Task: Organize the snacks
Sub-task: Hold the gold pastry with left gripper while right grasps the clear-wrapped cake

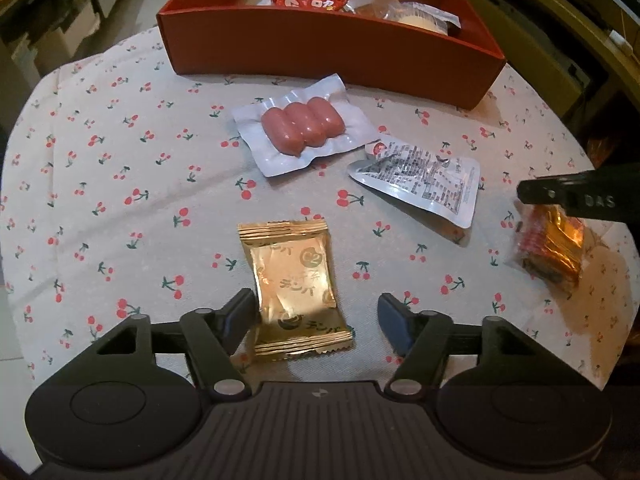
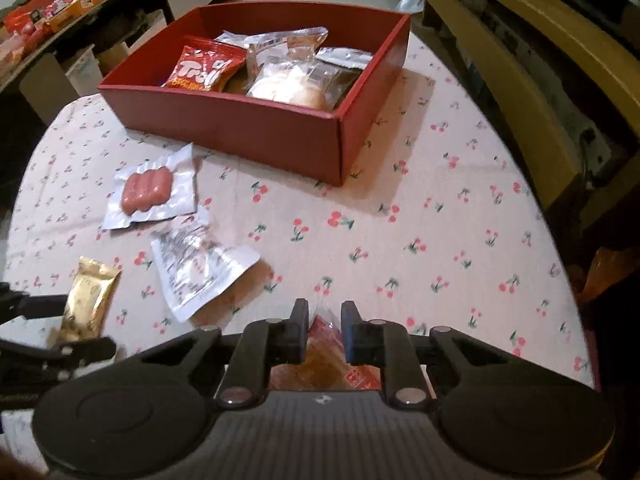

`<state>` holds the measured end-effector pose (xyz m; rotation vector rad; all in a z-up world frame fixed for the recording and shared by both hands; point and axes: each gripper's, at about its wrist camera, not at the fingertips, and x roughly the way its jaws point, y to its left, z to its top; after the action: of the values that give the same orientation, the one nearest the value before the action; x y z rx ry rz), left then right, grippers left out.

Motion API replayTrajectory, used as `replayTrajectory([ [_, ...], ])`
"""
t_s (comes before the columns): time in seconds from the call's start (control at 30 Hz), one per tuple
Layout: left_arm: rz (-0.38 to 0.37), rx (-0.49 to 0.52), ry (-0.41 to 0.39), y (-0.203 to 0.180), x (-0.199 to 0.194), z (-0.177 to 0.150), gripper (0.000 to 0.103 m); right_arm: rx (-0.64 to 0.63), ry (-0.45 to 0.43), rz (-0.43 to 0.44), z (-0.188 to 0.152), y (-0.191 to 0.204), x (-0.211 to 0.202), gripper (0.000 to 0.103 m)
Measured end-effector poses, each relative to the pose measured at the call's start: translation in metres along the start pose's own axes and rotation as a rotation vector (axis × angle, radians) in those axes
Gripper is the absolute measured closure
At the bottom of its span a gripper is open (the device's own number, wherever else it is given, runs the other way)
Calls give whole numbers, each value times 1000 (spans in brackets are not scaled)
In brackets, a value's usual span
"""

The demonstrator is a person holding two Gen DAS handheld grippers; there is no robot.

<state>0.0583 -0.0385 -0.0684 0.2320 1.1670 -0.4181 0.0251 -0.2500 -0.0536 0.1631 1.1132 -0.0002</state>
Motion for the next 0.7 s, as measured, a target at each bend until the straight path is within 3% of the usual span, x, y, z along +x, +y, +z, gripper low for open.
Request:
replayTrajectory([
  [0.2, 20, -5, -12, 5, -3, -2, 51, -45, 8, 45, -12, 16, -10, 57],
  [0.7, -25, -16, -17, 3, -7, -3, 57, -85, -58, 82, -17, 32, -26, 58],
])
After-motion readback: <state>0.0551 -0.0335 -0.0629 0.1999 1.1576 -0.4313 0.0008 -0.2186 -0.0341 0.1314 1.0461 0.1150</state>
